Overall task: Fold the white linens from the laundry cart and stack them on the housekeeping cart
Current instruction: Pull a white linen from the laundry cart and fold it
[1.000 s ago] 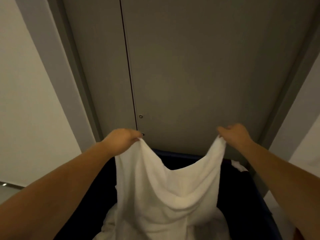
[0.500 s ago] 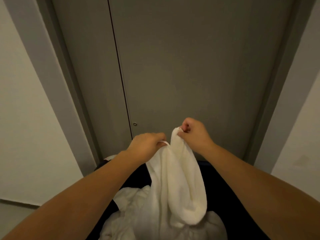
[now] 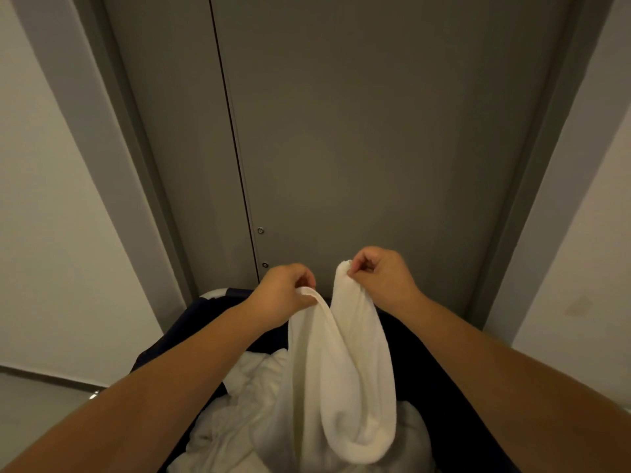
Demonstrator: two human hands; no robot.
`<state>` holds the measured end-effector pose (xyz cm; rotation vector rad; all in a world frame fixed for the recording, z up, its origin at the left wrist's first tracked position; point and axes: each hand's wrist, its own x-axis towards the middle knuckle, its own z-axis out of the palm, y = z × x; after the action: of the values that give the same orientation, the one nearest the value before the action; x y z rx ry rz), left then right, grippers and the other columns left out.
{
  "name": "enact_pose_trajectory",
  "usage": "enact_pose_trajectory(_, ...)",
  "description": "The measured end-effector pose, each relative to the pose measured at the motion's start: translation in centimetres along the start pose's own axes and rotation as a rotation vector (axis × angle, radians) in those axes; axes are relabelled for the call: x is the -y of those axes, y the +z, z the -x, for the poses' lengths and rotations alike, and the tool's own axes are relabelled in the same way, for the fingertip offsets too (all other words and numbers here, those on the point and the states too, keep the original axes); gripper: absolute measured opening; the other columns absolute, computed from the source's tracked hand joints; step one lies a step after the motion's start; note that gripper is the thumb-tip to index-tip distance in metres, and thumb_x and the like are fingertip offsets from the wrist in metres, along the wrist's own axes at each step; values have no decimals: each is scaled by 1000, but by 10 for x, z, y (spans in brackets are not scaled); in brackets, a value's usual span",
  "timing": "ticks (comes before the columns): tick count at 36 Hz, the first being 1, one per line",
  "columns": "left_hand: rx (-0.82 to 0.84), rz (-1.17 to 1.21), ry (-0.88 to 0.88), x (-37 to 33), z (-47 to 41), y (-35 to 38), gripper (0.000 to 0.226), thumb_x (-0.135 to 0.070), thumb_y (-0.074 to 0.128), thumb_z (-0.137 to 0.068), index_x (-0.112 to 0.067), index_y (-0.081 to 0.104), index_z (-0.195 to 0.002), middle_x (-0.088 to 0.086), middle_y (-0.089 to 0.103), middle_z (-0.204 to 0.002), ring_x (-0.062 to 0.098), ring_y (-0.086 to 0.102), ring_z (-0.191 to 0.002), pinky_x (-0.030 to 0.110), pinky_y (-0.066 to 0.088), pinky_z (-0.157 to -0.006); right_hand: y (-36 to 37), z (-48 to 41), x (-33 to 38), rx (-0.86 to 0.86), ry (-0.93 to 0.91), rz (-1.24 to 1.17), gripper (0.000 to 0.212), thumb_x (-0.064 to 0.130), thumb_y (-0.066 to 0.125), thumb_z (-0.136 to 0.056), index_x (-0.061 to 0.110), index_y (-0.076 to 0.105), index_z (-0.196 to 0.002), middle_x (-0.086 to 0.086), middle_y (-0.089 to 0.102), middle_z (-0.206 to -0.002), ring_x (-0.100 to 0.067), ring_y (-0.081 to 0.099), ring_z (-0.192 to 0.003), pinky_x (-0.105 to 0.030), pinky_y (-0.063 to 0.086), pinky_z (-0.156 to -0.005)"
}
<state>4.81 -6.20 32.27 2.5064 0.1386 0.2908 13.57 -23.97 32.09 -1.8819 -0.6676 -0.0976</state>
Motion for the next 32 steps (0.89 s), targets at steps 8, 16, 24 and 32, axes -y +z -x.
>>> enact_pose_trajectory(8, 16, -97, -44, 0, 10, 24, 9, -13, 62, -88, -16, 70, -91, -1, 63, -101, 17, 61, -91, 30, 52, -83, -6, 8, -13, 55, -10, 46, 35, -7, 62, -80, 24, 59, -63, -1, 65, -75, -18, 64, -77, -25, 53, -76)
enact_pose_trajectory(16, -116, -199, 242, 6, 15, 37, 24, -33, 59, -91, -16, 71, -101, -2, 60, -123, 15, 59, -107, 32, 47, -90, 3, 11, -15, 70, -30, -38, 35, -6, 63, -79, 23, 59, -61, -3, 65, -71, -14, 59, -68, -27, 50, -69)
enact_pose_trajectory(24, -175, 164, 209, 2, 19, 49, 9, -12, 71, -85, -13, 73, -94, -10, 65, -86, -4, 60, -76, 17, 47, -73, 15, 18, -16, 138, 0, -140, 30, -1, 72, -76, 16, 51, -64, -16, 57, -68, -18, 50, -61, -33, 44, -60)
enact_pose_trajectory(32, -171, 37, 341, -4, 19, 46, 12, -25, 65, -84, -15, 70, -87, -15, 56, -82, 3, 57, -77, 20, 46, -72, 6, 26, -24, 182, 53, 101, 26, 14, 75, -72, 20, 50, -73, 5, 55, -67, -8, 47, -57, -23, 38, -55)
